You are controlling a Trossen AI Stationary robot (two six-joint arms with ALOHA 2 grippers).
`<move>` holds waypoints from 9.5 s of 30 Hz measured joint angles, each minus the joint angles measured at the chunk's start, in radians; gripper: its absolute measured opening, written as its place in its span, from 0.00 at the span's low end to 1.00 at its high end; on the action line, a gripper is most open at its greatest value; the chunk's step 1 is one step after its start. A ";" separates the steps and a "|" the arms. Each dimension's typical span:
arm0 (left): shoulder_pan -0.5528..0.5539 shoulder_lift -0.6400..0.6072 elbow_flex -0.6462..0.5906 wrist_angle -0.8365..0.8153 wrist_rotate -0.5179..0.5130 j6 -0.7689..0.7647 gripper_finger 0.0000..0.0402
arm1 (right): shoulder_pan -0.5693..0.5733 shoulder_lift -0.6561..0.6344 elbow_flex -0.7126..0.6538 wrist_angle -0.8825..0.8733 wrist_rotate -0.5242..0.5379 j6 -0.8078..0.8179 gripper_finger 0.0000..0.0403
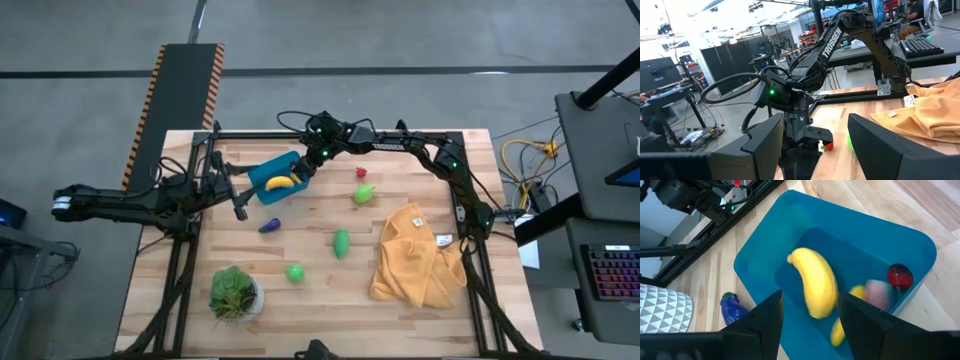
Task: Pick and placing Produce into tupperware
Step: Put the melon into the blue bin
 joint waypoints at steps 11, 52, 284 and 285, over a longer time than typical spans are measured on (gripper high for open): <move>0.000 0.001 0.001 0.001 0.000 0.000 0.52 | -0.001 -0.045 0.002 0.032 -0.130 -0.149 0.42; 0.000 0.003 -0.002 0.003 -0.012 0.001 0.52 | 0.051 -1.572 -1.188 0.231 0.271 -0.559 0.18; 0.000 0.072 0.003 0.054 -0.012 0.046 0.52 | 0.142 -0.436 -0.631 -0.439 0.638 -0.965 0.81; 0.000 0.071 0.003 0.054 -0.012 0.046 0.52 | 0.142 -0.436 -0.631 -0.439 0.637 -0.965 0.81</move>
